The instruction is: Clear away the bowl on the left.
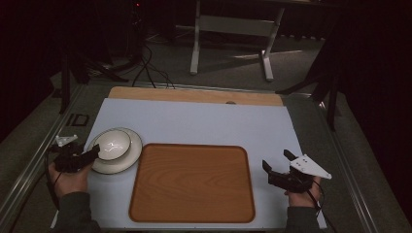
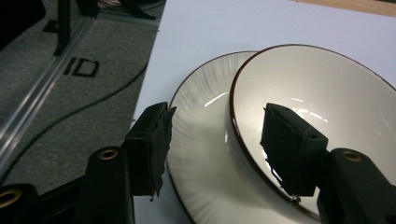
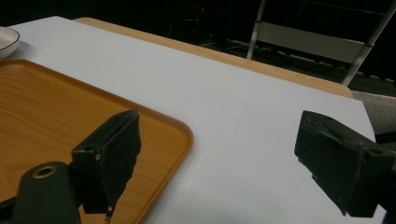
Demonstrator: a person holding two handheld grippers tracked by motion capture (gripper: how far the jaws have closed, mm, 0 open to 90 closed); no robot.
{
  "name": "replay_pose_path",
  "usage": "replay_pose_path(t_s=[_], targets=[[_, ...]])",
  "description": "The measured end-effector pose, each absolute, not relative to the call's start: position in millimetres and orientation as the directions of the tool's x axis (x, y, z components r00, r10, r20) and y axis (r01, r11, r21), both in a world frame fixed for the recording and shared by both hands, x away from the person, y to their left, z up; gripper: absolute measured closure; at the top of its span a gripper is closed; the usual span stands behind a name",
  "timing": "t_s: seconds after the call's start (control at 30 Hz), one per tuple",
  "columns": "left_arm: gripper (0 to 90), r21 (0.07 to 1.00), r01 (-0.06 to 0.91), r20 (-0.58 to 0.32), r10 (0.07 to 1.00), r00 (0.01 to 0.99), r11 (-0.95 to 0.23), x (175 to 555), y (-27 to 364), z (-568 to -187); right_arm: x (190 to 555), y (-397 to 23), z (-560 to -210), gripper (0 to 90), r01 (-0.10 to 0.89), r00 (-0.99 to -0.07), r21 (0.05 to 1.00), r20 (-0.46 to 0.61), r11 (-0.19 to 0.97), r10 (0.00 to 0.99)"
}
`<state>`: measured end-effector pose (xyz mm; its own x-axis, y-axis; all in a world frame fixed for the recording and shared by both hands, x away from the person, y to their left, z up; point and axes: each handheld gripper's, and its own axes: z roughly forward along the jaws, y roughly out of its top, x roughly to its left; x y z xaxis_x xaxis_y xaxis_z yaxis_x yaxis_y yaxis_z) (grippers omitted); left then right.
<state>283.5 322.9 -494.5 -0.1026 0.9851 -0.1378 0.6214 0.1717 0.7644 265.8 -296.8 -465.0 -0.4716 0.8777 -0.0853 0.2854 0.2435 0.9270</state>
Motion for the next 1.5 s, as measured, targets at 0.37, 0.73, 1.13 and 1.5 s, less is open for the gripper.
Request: replay_pose_path(t_s=[0.37, 0.73, 1.13, 1.5], targets=[[51.5, 0.7, 0.672, -0.191, 0.97, -0.152, 0.243, 296, 316, -504, 264, -298, -462, 14.1, 0.259, -0.458, 0.938, -0.09, 0.23, 0.884], [58.1, 0.641, 0.71, -0.27, 0.952, -0.146, 0.291, 305, 315, -517, 262, -296, -461, 14.1, 0.235, -0.464, 0.938, -0.122, 0.254, 0.877], [65.9, 0.582, 0.702, -0.428, 0.888, -0.166, 0.411, 303, 325, -521, 260, -297, -458, 14.2, 0.205, -0.459, 0.941, -0.149, 0.268, 0.876], [80.2, 0.575, 0.699, -0.443, 0.88, -0.17, 0.425, 299, 327, -520, 258, -299, -457, 14.3, 0.195, -0.455, 0.945, -0.149, 0.262, 0.878]])
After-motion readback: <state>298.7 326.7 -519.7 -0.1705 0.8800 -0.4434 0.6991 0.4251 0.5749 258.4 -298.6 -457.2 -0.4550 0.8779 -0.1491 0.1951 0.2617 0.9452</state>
